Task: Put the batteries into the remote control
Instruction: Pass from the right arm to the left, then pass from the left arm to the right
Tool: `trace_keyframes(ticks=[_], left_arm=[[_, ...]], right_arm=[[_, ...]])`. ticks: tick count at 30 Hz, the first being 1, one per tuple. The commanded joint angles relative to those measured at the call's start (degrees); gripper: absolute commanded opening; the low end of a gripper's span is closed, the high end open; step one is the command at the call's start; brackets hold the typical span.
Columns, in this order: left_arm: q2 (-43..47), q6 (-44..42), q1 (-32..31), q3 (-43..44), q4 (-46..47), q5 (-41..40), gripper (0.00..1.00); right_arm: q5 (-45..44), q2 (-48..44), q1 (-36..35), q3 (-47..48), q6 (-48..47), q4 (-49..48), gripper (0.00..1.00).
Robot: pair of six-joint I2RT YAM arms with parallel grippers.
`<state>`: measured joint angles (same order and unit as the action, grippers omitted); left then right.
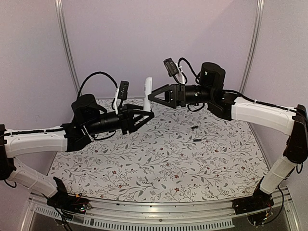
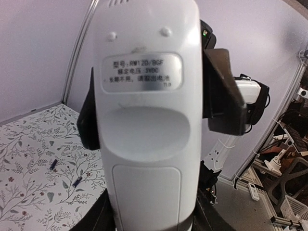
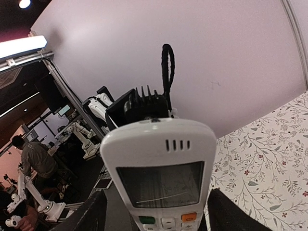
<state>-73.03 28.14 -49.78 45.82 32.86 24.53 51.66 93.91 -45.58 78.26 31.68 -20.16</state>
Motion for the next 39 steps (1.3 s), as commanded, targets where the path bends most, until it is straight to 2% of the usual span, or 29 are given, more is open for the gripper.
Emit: trace_keyframes(ticks=[1, 2, 3, 9, 13, 20, 26, 30, 39], left_arm=[[1.3, -4.9, -0.5, 1.7, -6.3, -5.3, 0.22], [1.8, -6.2, -0.5, 2.3, -8.7, -6.9, 0.22], [2.2, -7.7, -0.5, 2.9, -11.0, -8.6, 0.21], [2.0, -15.9, -1.9, 8.1, -26.2, -19.9, 0.17], [0.5, -17.8, -3.0, 10.5, -30.8, -24.3, 0.15], [-4.8, -19.8, -7.3, 15.0, -35.6, -32.0, 0.14], [-8.3, -19.7, -10.2, 18.0, -36.5, -37.1, 0.11], [-9.6, -19.1, -11.5, 18.8, -35.5, -39.4, 0.11], [-12.6, -17.4, -12.4, 21.4, -37.1, -44.8, 0.09]], right_arm=[[0.0, -2.6, 1.4, -1.7, 3.8, -1.0, 0.89], [-1.1, -3.1, 2.0, -2.2, 4.2, 0.3, 0.96], [-2.1, -3.6, 2.3, -2.6, 4.3, 2.0, 0.98], [-15.5, -7.0, 2.7, 0.6, -4.7, 25.2, 0.99], [-20.1, -7.5, 2.7, 1.7, -7.4, 32.3, 0.97], [-21.6, -6.7, 2.5, 2.9, -5.8, 32.2, 0.93], [-25.9, -6.3, 2.4, 3.5, -4.0, 32.2, 0.84], [-27.0, -5.7, 2.3, 3.1, -2.6, 31.5, 0.74], [-28.2, -3.7, 1.7, 1.9, -0.1, 27.3, 0.65]])
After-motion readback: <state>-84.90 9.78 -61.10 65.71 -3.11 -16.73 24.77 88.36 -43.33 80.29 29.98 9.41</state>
